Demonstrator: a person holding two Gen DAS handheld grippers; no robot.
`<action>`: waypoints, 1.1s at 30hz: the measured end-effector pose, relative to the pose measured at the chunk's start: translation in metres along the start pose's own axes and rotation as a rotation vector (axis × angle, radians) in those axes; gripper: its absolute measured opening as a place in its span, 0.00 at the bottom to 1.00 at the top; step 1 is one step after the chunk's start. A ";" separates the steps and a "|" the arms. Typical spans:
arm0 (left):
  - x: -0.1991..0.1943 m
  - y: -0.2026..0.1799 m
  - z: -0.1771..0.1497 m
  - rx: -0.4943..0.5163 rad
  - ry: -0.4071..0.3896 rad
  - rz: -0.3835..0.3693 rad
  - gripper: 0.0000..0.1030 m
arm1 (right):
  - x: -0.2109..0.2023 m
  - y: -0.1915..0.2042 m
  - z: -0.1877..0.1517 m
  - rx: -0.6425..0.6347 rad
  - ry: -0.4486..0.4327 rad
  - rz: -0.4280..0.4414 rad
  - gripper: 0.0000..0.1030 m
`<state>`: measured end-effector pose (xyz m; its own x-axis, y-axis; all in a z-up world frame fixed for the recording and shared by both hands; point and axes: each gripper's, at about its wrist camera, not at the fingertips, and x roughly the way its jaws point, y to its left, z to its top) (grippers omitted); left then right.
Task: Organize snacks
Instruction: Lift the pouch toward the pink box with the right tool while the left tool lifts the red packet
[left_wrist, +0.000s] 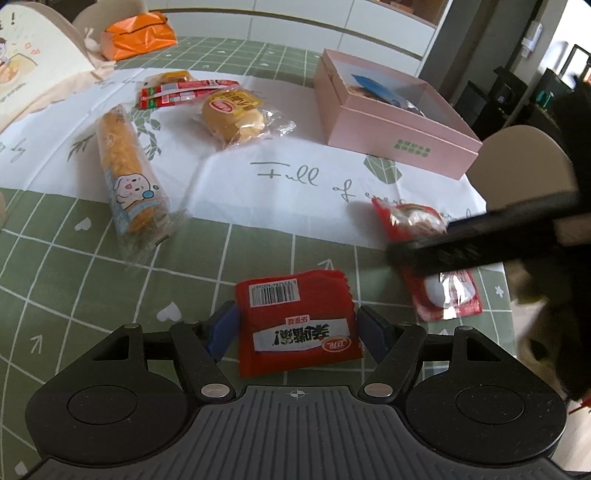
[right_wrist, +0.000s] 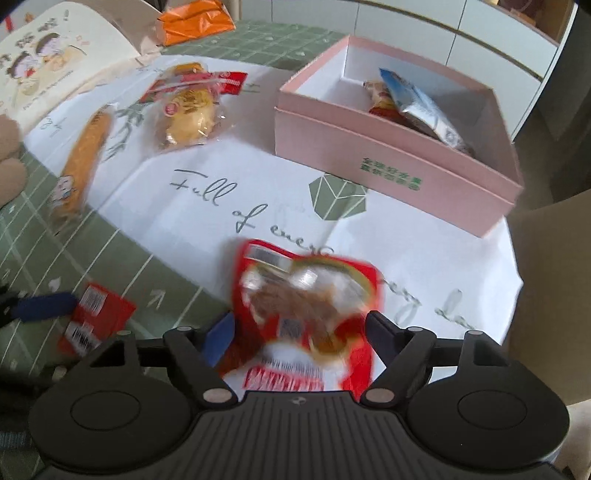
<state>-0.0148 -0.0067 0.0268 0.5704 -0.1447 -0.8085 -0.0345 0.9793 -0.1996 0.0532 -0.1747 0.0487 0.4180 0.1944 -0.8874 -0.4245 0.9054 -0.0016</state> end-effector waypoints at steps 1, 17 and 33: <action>0.000 -0.001 0.000 0.005 0.002 0.003 0.74 | 0.005 0.000 0.003 0.007 -0.003 -0.008 0.86; 0.007 -0.020 -0.003 0.052 -0.022 0.097 0.76 | -0.065 -0.037 0.013 0.123 -0.143 0.104 0.20; 0.008 -0.022 -0.004 0.065 -0.021 0.108 0.76 | -0.017 -0.041 -0.032 0.157 -0.012 0.093 0.81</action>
<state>-0.0126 -0.0300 0.0226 0.5835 -0.0356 -0.8113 -0.0437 0.9962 -0.0751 0.0380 -0.2276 0.0497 0.3926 0.2832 -0.8750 -0.3315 0.9310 0.1527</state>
